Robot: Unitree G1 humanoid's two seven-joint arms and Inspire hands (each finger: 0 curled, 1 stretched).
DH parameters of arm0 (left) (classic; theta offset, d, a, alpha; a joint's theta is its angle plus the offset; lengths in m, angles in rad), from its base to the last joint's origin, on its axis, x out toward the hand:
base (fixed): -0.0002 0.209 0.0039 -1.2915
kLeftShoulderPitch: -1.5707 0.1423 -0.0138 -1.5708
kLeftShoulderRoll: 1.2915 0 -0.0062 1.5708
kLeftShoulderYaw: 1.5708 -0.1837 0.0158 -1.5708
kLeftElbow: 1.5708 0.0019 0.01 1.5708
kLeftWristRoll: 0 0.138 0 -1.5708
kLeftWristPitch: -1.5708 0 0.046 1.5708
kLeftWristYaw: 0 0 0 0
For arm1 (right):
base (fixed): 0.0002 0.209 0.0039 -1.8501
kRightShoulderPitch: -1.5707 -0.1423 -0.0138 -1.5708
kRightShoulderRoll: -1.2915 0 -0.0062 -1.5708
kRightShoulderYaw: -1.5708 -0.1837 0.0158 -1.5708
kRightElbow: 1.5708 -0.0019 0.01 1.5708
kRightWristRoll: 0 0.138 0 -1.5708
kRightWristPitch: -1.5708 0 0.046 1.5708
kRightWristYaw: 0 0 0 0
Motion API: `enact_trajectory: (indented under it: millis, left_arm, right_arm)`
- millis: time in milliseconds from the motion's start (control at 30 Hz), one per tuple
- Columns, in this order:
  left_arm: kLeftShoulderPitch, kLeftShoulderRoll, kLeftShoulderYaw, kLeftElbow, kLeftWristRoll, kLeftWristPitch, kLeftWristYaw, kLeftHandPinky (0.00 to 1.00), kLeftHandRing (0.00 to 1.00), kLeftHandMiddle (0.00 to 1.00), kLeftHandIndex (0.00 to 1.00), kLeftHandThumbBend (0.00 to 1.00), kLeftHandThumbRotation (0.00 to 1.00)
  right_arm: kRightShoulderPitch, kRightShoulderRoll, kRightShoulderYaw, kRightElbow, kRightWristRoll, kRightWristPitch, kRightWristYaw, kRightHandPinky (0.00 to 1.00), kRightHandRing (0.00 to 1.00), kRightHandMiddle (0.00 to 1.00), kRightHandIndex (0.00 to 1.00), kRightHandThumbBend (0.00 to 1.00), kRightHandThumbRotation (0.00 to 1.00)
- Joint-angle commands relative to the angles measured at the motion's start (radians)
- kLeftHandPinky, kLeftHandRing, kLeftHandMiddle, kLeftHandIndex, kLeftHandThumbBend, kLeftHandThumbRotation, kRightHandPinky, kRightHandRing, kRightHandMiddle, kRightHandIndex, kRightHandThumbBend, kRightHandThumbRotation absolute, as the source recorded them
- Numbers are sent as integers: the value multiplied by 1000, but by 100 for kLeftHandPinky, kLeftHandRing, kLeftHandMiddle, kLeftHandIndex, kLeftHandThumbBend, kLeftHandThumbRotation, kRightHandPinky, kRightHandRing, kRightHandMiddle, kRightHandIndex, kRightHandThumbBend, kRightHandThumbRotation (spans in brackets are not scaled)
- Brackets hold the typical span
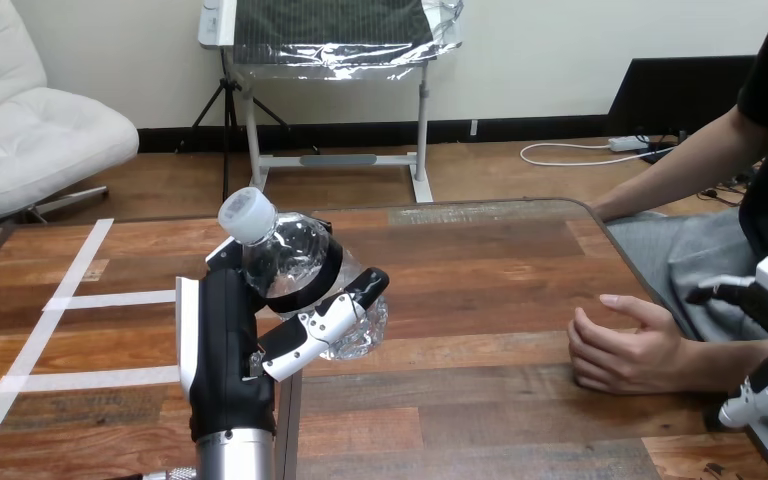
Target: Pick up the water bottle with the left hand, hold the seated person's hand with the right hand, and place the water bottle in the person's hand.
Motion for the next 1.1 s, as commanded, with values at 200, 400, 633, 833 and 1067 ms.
enact_trajectory:
  millis: [200,400,633,833,1067]
  left_arm:
    - [-31,-56,-7,-84,-3,-33,0,40,42,46,50,60,0]
    - [-31,-55,-7,-84,-1,-35,0,40,42,46,50,60,0]
    - [-30,-56,-7,-87,-9,-34,-3,40,42,46,50,61,0]
    - [-29,-54,-6,-87,-2,-33,0,40,42,46,50,61,0]
    - [-28,-51,-3,-87,1,-35,1,40,42,46,50,60,0]
  right_arm:
    - [-114,-41,47,52,-29,5,8,88,93,92,88,79,0]
    - [-140,-43,74,90,-38,0,12,87,92,92,88,79,0]
    - [-174,-36,107,139,-43,-9,5,87,92,92,87,78,0]
    - [-203,-30,132,191,-42,-32,-9,85,91,91,87,78,0]
    - [-239,-24,164,257,-45,-51,-21,84,90,91,86,78,0]
